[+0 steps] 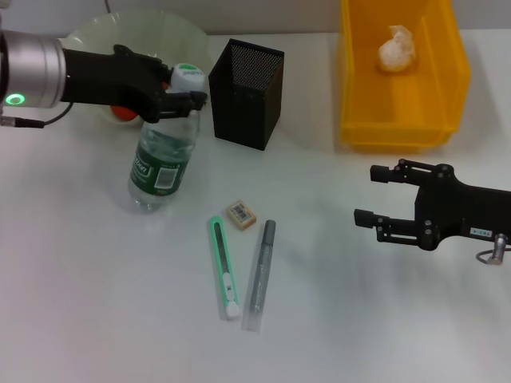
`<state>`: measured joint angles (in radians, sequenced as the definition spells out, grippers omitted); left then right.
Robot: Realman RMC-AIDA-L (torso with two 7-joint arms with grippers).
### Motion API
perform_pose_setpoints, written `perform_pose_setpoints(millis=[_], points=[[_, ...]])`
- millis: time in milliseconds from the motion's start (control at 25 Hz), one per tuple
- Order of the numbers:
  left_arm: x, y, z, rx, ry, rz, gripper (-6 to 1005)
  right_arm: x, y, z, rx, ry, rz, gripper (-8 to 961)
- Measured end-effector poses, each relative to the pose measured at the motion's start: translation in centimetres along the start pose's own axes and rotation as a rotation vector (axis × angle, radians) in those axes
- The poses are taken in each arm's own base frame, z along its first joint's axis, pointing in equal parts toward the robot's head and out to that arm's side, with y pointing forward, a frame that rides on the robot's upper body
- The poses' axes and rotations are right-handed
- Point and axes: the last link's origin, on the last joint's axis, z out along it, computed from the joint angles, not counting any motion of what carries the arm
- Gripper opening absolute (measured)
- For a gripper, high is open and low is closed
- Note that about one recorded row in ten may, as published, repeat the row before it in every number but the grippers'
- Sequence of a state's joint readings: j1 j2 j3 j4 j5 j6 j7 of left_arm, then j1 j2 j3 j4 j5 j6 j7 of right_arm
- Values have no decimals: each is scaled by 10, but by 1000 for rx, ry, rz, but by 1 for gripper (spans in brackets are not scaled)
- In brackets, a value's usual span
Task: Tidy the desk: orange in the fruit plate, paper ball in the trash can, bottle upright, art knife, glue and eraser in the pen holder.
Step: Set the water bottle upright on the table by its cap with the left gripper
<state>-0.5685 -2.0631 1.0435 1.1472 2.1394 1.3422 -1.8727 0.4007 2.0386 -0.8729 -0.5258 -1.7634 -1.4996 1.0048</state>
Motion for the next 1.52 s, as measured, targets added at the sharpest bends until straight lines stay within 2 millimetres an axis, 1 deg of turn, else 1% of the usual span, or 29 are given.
perform_pose_setpoints(millis=[400,600,920,1120,1240,1280,1320,1360,1400,1520], points=[[-12,-1,-11,14,59,-30,446,-2,0,3,-15,2,-7,743],[-18,-4,-20,27,103,-37,446,-3,0,4,-17,0,-9,743],[-30,-1,-34,28,189,-29,446,-4,1,8,-25,-5,-11,743],[-41,4,-40,22,252,-24,447,-5,2,10,-31,-6,-14,742],[-50,3,-44,32,289,-33,447,-6,3,13,-45,-4,-16,742],[-57,2,-46,37,314,-43,447,-6,4,14,-50,-4,-17,742],[-57,2,-46,37,314,-43,447,-6,5,15,-53,-3,-17,742],[-63,2,-49,40,338,-53,447,-6,5,15,-55,-3,-17,742],[-63,2,-49,40,338,-53,447,-6,5,15,-56,-3,-17,742],[-72,1,-52,53,360,-66,447,-6,5,16,-57,-3,-16,742]])
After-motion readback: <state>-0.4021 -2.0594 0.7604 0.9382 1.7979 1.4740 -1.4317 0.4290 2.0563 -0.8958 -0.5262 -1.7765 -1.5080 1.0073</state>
